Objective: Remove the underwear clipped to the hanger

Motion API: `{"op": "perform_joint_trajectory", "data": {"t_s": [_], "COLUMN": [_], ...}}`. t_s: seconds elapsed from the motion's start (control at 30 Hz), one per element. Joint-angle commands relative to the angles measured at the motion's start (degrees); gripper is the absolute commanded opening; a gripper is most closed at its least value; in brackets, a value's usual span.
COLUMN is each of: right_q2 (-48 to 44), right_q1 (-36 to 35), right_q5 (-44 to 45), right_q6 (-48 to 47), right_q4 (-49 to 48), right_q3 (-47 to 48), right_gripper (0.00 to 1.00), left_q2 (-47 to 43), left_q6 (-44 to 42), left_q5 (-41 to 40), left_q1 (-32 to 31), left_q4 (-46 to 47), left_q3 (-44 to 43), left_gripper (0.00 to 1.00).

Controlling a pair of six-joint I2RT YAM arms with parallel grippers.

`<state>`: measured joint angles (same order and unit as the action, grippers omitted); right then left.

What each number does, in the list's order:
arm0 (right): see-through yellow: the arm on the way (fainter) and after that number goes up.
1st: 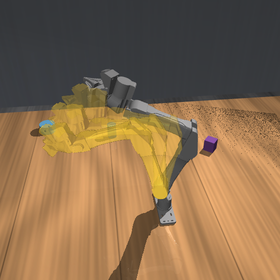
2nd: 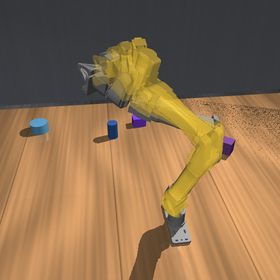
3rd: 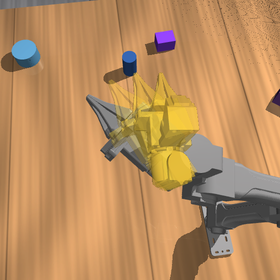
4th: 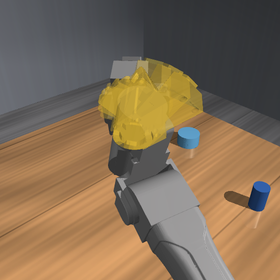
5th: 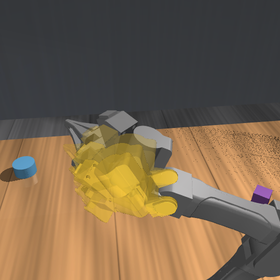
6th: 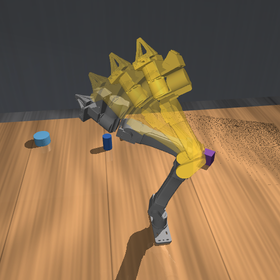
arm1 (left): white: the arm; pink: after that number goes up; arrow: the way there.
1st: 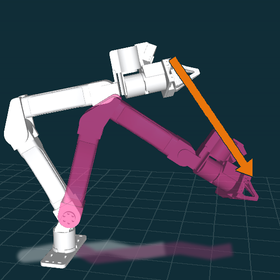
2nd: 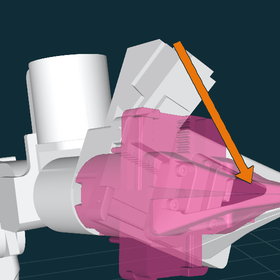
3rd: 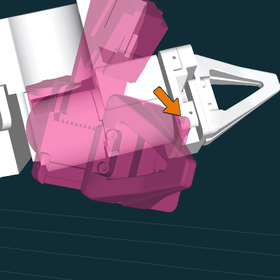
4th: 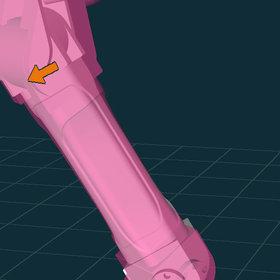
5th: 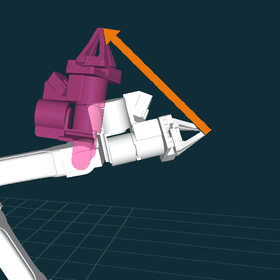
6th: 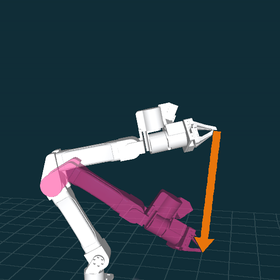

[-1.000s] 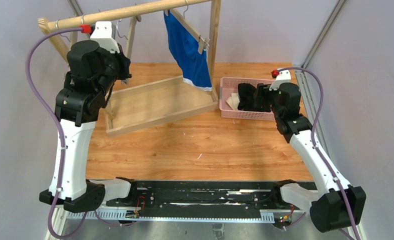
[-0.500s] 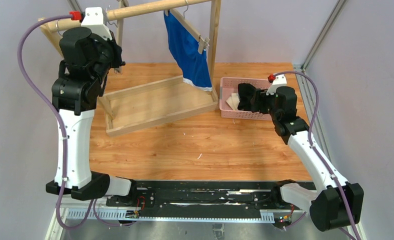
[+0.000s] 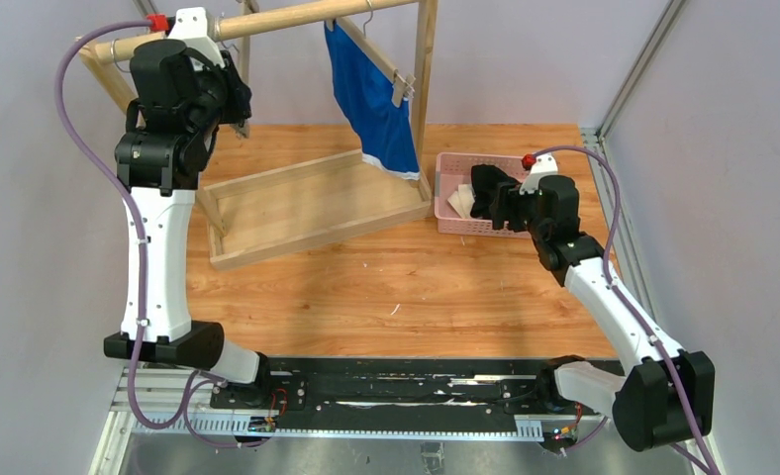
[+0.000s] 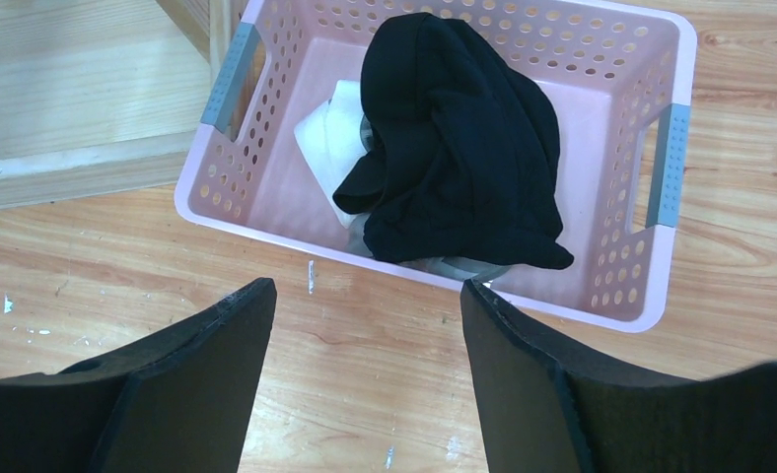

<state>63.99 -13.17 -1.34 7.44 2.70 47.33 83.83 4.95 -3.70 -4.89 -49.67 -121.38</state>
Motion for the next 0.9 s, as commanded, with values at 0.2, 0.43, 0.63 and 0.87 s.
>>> {"op": "perform_joint_trajectory", "data": {"t_s": [0.2,0.43,0.63,0.87], "right_q2": [0.5,-1.9,-0.7,4.8], "right_q1": [-2.1,-5.5,-8.5,-10.1], "right_q5": [-1.9,-0.9,0.3,0.8], "right_q6": [-0.3,-1.2,-2.4,-3.9], "right_q4": [-1.6,-0.8,0.4,-1.2], "right_q3": [-0.3,2.5,7.7,15.4], "right_gripper": [0.68,0.61,0.50,0.43], "left_q2": [-6.6,-11.5,-16.6,-20.1], "left_q6": [-1.0,-0.8,-0.6,1.6], "left_q5": [-0.5,-2.4,-4.8,3.3], "left_q1": [0.8,0.8,0.8,0.8], "left_q4": [4.7,2.8,1.0,0.2], "left_q3": [3.1,3.1,5.7,6.9], "left_gripper": [0.59,0.64,0.64,0.73]}}
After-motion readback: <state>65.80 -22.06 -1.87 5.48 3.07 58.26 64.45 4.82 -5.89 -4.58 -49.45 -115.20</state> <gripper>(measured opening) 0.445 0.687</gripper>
